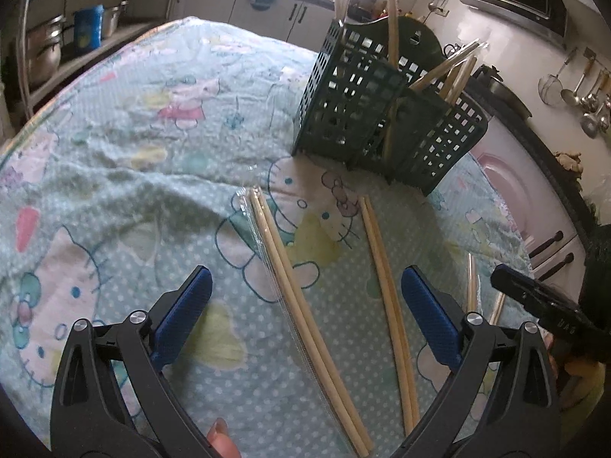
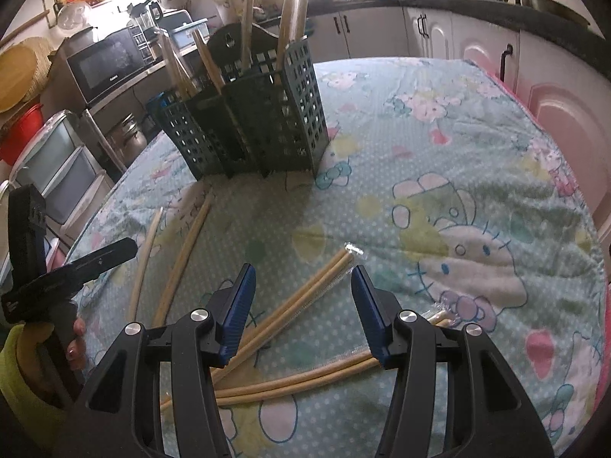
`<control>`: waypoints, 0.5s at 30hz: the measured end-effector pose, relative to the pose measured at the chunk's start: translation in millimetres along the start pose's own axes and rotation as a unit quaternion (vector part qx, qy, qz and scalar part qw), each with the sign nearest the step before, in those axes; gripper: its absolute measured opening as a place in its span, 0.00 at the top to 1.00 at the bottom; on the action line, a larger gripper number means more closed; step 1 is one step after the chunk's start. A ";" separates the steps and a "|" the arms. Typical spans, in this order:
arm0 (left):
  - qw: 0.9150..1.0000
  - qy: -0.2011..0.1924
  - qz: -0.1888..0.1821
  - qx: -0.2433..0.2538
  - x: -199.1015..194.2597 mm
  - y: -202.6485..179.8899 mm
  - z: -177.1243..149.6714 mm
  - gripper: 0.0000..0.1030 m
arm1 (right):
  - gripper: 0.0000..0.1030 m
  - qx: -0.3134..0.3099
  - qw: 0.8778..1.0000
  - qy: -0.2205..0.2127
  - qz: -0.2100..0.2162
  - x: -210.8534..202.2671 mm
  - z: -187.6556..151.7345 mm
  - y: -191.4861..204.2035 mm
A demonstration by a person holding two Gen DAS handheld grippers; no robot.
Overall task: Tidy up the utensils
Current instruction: 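Withdraw both open tools from the caddy toward the remaining chopsticks, then close the left tool on wrapped chopsticks while the right tool closes on chopsticks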
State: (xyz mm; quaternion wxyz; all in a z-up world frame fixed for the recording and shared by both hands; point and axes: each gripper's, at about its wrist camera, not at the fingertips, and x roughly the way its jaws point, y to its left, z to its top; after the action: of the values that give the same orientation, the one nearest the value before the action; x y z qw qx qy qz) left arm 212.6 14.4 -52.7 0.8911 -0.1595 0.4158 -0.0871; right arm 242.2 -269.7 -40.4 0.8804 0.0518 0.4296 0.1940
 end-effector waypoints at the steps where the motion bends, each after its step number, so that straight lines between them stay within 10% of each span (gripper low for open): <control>1: 1.000 0.002 -0.001 -0.002 1.8 0.5 -0.3 0.15 | 0.51 0.001 1.000 0.003 0.001 1.4 0.3 -0.4; 15: 1.000 0.004 0.008 -0.017 15.7 5.8 12.6 0.25 | 0.51 0.035 0.998 0.050 0.006 29.2 5.2 -8.8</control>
State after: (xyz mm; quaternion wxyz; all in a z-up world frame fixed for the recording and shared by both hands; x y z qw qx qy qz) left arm 232.4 17.9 -58.4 0.8871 -0.1709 0.4224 -0.0732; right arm 265.2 -266.1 -60.9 0.8543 0.0750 0.4794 0.1866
